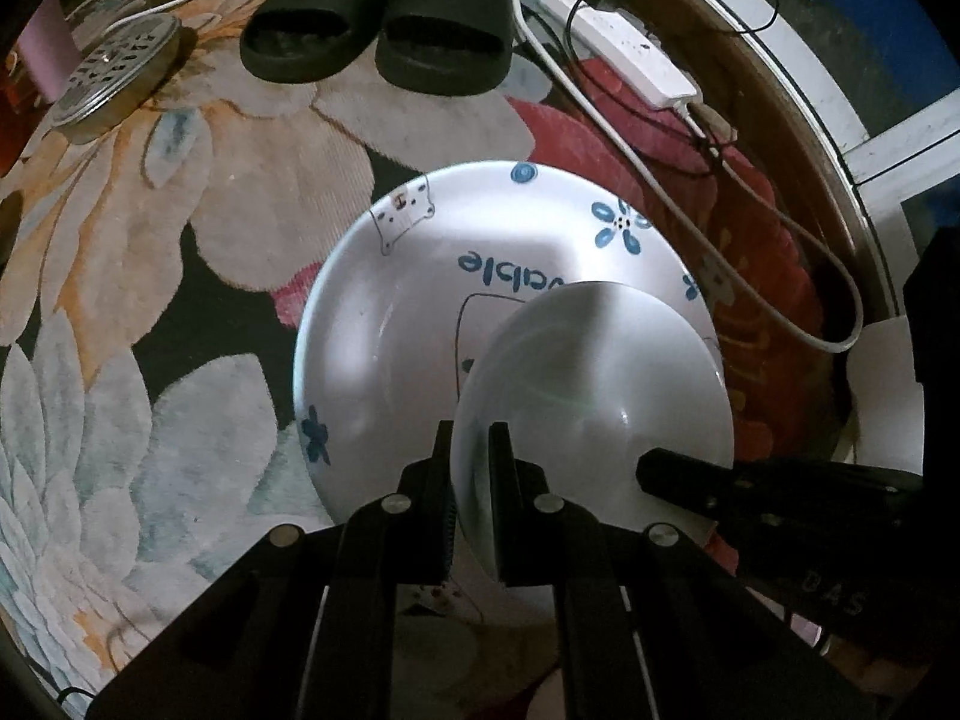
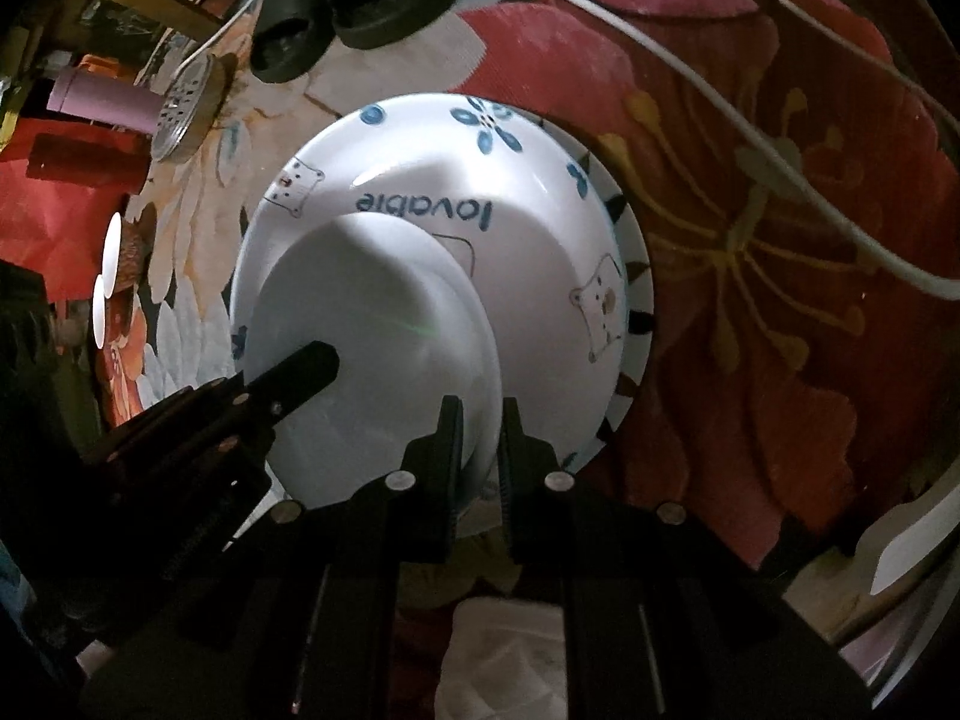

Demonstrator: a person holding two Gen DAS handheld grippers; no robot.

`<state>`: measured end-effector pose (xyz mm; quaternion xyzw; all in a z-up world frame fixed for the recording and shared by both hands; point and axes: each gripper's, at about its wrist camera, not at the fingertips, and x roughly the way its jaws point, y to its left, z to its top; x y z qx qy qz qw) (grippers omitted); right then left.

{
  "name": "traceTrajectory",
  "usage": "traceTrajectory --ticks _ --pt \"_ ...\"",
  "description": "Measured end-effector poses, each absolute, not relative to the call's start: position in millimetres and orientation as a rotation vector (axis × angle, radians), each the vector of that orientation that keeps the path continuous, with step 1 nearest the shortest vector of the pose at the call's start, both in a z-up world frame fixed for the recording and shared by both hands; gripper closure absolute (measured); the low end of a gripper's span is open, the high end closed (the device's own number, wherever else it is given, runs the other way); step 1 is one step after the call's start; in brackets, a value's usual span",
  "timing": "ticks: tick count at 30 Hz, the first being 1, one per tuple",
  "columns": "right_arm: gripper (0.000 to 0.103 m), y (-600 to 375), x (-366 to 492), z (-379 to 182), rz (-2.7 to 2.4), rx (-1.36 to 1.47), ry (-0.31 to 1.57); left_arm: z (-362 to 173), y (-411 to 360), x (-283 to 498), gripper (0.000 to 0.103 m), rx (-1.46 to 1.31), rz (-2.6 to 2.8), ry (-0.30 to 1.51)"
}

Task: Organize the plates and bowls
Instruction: 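Carry the white bowl with the right tool over the stacked plates, then lower the white bowl onto the plates and open the right tool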

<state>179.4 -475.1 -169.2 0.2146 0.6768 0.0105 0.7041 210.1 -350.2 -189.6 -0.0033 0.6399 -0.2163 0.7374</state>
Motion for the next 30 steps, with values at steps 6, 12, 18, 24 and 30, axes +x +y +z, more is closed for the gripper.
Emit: traceTrajectory --ticks 6,12,18,24,30 --pt "0.091 -477 180 -171 0.021 0.486 1.506 -189 -353 210 0.096 -0.005 -0.485 1.398" --pt "0.089 -476 180 -169 0.023 0.494 1.498 -189 -353 211 0.095 -0.006 -0.481 1.403" --pt "0.089 -475 180 -168 0.019 0.514 1.503 -177 -348 211 0.091 0.000 -0.485 1.367" --pt "0.088 -474 183 -155 0.008 0.499 1.482 -161 -337 213 0.082 0.004 -0.483 1.321" --pt "0.081 -477 191 -133 -0.033 0.458 1.400 -147 -313 220 0.065 -0.018 -0.443 1.285"
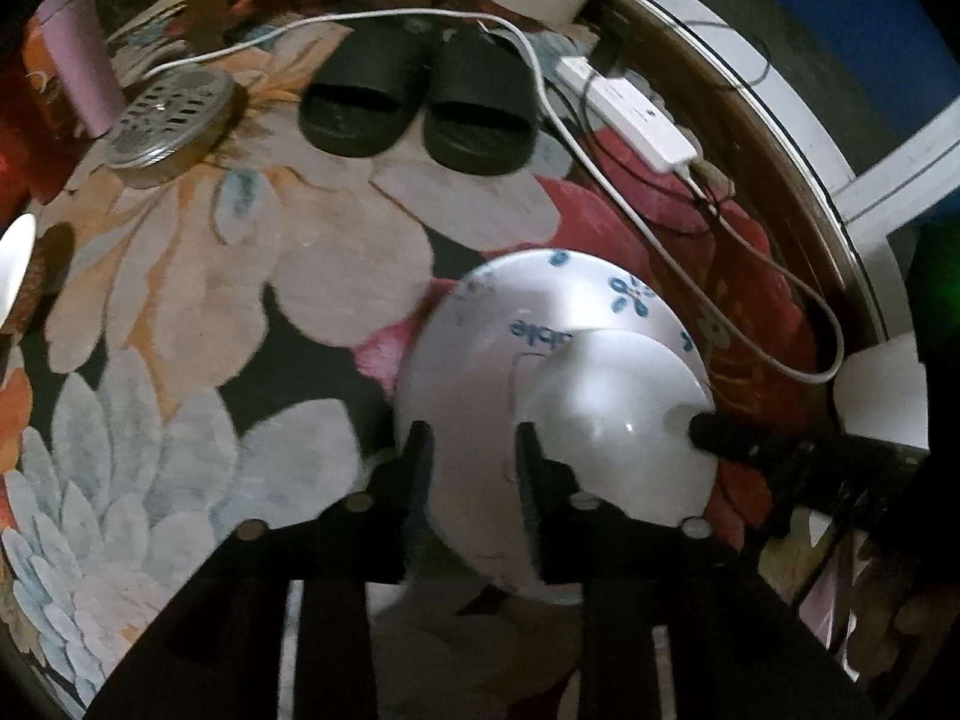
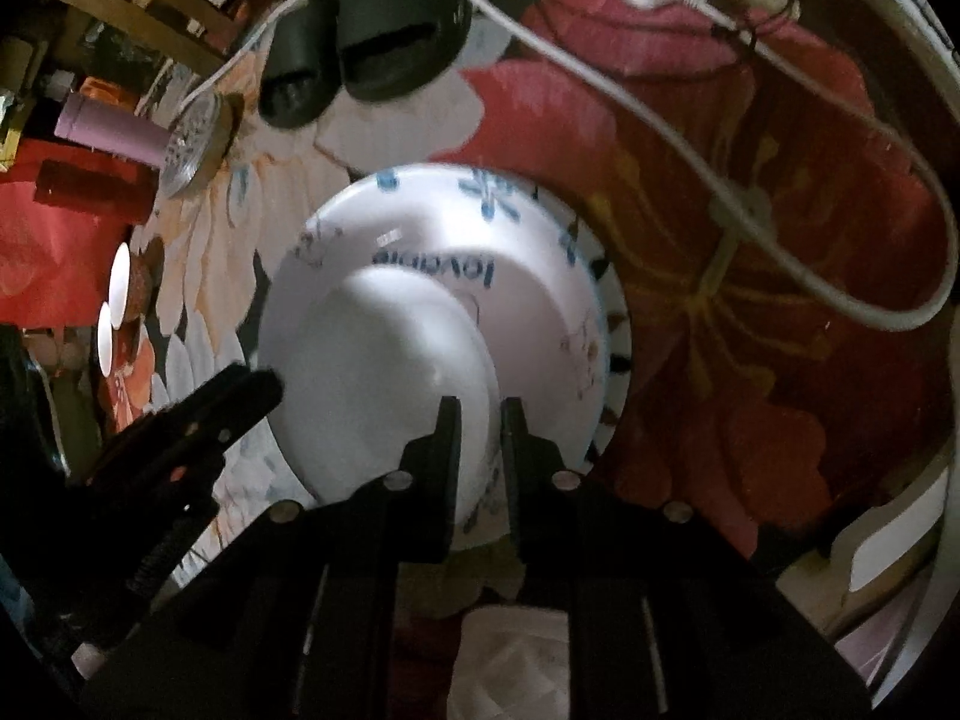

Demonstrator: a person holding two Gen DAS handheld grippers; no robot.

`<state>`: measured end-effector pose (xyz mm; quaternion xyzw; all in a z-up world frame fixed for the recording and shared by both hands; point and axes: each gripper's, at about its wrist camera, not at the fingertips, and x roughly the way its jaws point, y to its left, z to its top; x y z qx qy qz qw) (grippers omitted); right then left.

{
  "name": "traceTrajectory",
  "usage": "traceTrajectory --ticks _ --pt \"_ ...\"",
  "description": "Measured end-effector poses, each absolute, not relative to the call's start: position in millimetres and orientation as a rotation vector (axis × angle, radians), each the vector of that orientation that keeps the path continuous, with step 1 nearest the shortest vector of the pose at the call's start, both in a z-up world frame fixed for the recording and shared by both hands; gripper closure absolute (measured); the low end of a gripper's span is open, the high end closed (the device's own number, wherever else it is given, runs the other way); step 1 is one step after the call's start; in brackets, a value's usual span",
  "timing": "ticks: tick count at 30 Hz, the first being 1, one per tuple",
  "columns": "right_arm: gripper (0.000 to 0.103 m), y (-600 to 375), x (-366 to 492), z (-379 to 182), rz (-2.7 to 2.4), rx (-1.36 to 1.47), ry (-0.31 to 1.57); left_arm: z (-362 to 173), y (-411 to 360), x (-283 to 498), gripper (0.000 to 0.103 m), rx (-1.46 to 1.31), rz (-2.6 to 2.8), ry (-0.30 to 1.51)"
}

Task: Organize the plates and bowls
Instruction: 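Lower the white bowl onto the plates and open the right tool, then withdraw the right tool toward the two remaining white bowls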

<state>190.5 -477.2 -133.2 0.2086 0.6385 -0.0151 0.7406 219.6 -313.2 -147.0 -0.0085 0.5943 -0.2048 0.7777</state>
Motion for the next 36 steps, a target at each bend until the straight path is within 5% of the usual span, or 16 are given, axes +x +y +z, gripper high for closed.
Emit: traceTrajectory --ticks 3,9,11,13,14,16,36 --pt "0.058 -474 197 -125 -0.024 0.444 1.365 -142 -298 222 0.053 -0.035 -0.420 1.267" --pt "0.052 -460 203 -114 -0.022 0.392 1.323 -140 -273 227 0.034 -0.062 -0.381 1.260" --pt "0.037 -452 207 -110 -0.015 0.366 1.305 -138 -266 228 0.026 -0.071 -0.369 1.255" --pt "0.005 -444 209 -106 -0.010 0.333 1.285 -137 -258 228 0.021 -0.072 -0.358 1.256" --pt "0.001 -440 210 -103 -0.010 0.315 1.268 -137 -255 229 0.014 -0.074 -0.353 1.257" --pt "0.000 -435 212 -99 -0.011 0.280 1.249 -136 -248 229 0.001 -0.079 -0.329 1.256" --pt "0.000 -388 223 -98 0.053 0.216 1.248 -133 -175 231 0.001 -0.116 -0.166 1.231"
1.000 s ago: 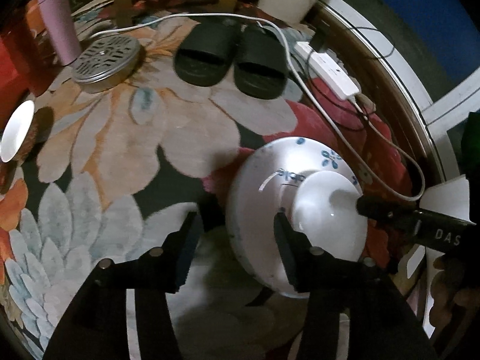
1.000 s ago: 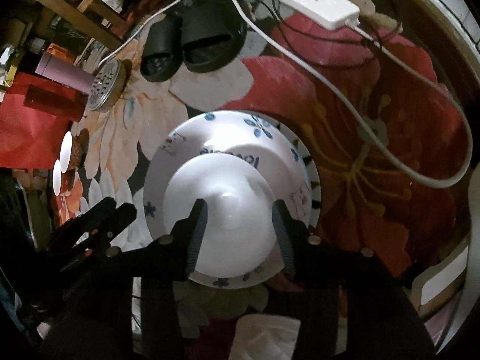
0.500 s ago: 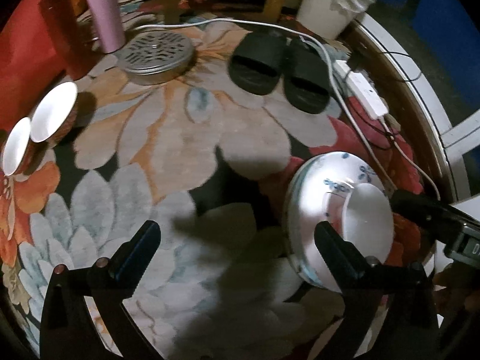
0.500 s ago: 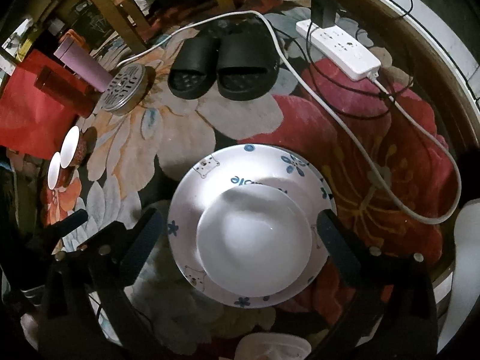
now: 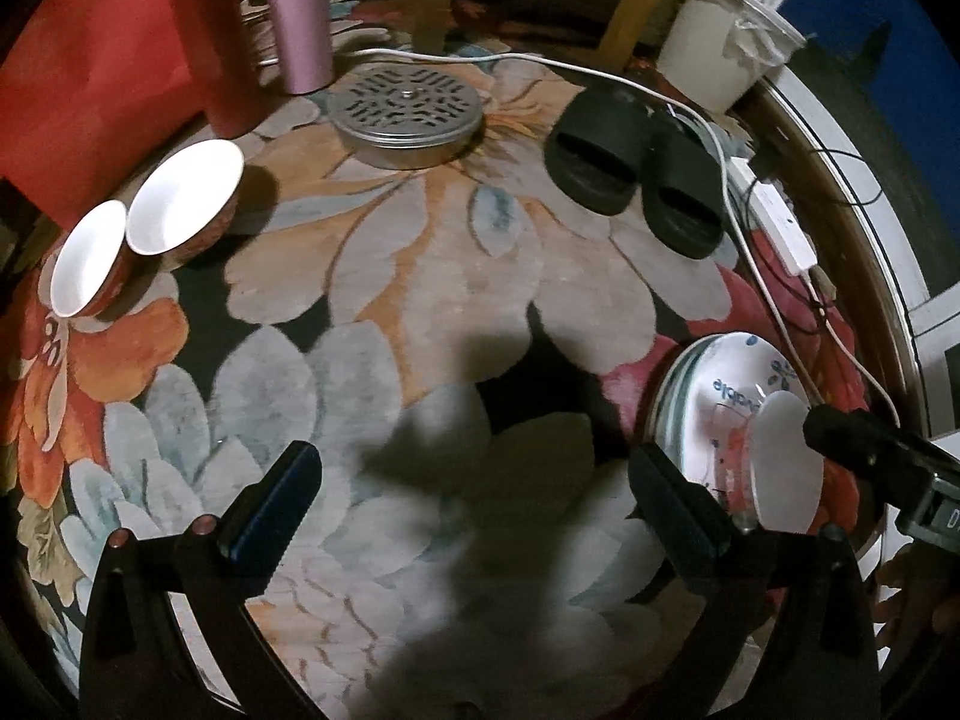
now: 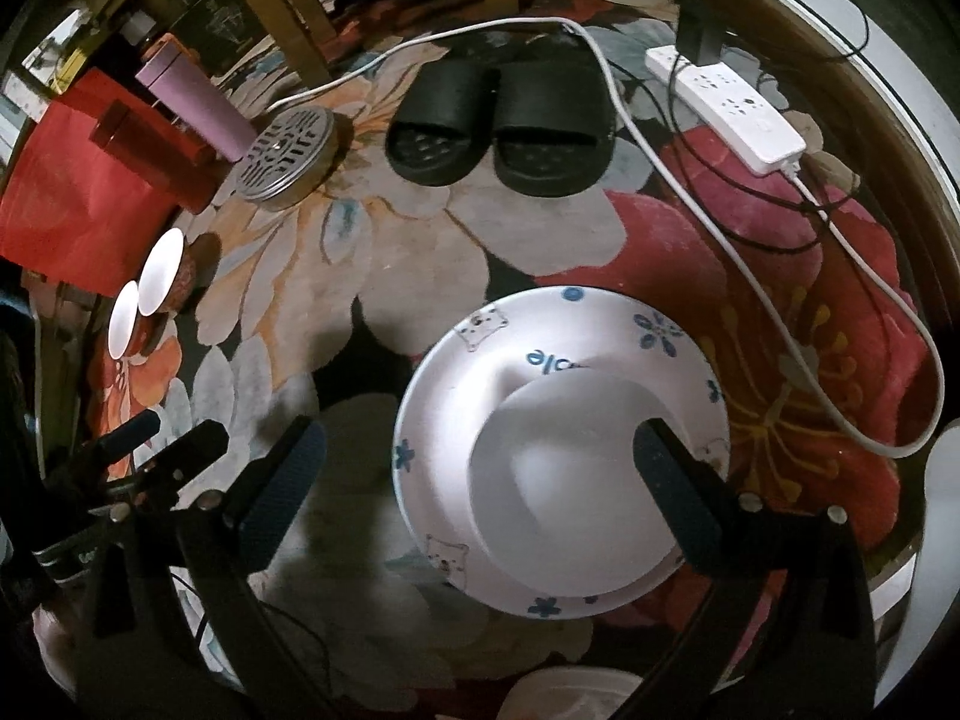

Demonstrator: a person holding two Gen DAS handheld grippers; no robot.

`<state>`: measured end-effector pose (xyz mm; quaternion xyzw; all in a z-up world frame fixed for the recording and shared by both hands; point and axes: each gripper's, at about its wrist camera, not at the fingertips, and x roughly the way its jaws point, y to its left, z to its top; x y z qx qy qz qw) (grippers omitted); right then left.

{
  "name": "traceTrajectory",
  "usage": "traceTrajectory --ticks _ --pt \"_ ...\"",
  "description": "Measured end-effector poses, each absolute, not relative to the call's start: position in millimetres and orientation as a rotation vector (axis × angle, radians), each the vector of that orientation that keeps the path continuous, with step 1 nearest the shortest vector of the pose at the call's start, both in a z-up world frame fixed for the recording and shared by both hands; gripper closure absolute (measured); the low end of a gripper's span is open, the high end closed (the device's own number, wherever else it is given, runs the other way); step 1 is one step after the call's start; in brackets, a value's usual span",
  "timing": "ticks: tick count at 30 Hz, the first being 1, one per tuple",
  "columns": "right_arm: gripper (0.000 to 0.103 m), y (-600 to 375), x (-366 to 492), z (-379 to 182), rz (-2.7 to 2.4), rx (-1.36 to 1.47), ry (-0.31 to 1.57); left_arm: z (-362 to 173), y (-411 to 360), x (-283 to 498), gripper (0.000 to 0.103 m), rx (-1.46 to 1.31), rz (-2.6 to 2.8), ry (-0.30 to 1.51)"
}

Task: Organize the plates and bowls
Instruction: 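Withdraw the right tool toward the two remaining white bowls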

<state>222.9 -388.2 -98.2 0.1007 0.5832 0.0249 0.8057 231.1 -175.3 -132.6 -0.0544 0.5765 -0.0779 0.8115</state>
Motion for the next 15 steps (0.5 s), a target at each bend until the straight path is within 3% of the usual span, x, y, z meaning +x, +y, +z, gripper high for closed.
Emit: traceTrajectory --ticks 15 --pt "0.000 -345 226 -108 0.112 0.169 1.282 -139 -125 228 0.001 -0.157 -0.089 1.227"
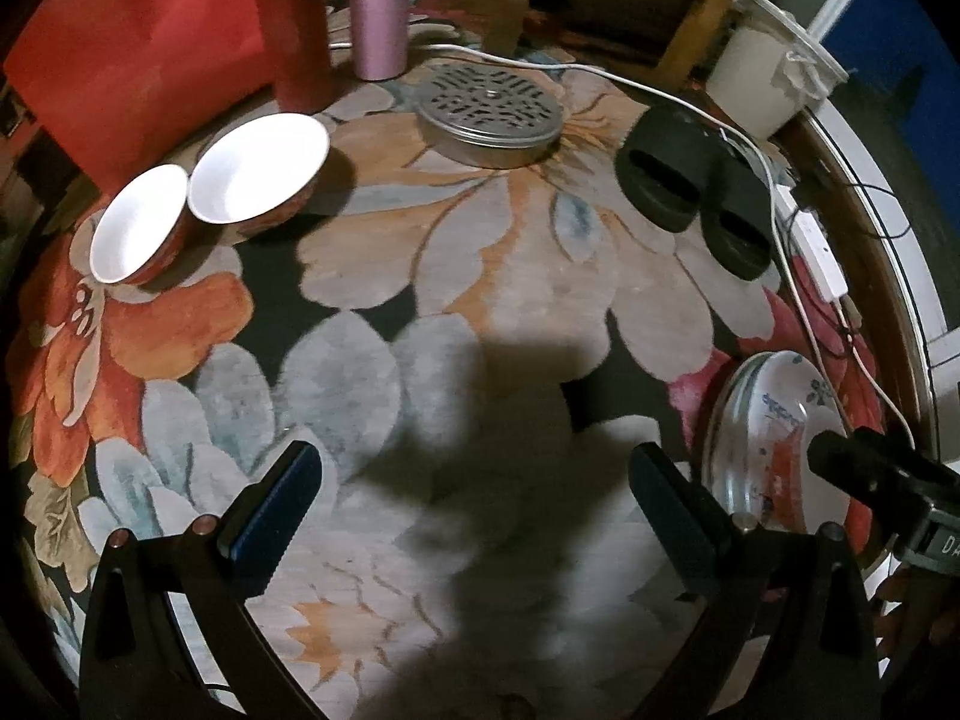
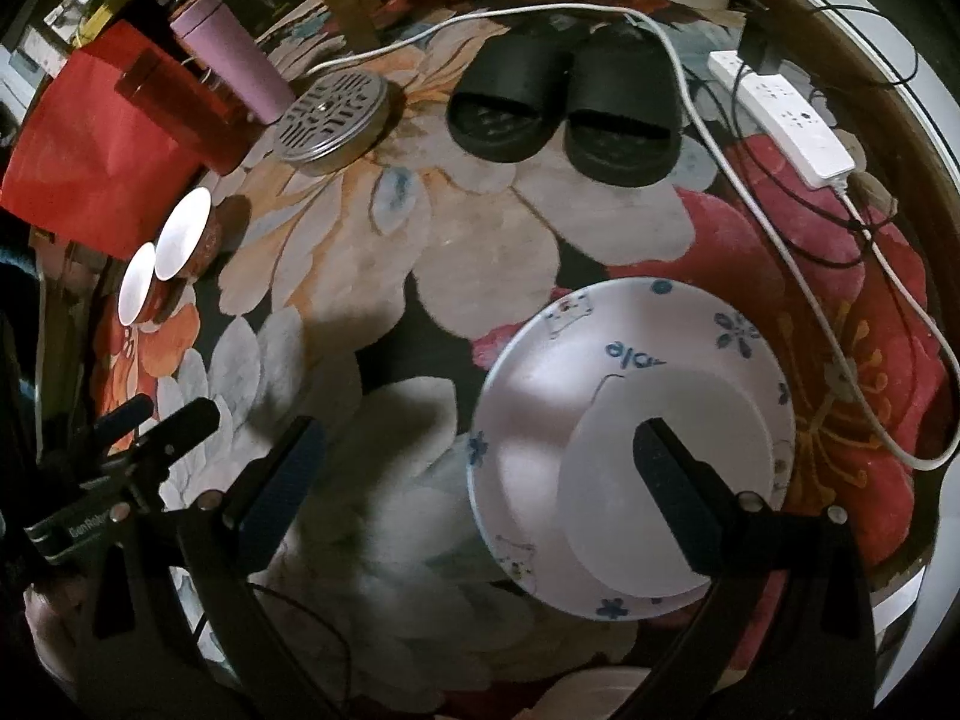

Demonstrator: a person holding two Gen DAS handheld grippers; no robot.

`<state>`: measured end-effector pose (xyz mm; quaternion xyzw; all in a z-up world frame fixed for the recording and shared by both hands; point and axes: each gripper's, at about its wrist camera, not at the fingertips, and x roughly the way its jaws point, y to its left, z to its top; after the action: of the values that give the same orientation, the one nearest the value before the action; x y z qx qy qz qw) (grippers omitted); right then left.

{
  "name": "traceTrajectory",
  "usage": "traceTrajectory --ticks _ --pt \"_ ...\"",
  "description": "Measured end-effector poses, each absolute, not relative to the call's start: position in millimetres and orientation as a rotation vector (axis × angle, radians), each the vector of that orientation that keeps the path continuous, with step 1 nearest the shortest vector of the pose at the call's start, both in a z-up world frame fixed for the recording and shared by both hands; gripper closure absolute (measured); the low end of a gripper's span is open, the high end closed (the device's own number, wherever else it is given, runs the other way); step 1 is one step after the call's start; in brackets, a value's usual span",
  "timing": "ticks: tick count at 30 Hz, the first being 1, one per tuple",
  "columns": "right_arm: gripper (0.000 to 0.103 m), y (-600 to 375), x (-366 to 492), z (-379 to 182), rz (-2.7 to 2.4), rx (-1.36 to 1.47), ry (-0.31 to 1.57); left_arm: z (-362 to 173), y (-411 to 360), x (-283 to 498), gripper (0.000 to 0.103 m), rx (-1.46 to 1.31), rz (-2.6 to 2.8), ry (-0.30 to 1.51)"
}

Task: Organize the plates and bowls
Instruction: 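Withdraw the right tool toward the two remaining white bowls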

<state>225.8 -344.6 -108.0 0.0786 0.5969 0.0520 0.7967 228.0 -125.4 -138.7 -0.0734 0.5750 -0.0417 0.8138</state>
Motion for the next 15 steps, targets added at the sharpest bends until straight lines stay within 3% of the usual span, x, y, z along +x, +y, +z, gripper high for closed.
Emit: traceTrajectory --ticks 15 --pt "0.000 -306 228 -118 0.164 0.109 1.308 -149 -73 227 0.001 -0.207 -0.006 1.227"
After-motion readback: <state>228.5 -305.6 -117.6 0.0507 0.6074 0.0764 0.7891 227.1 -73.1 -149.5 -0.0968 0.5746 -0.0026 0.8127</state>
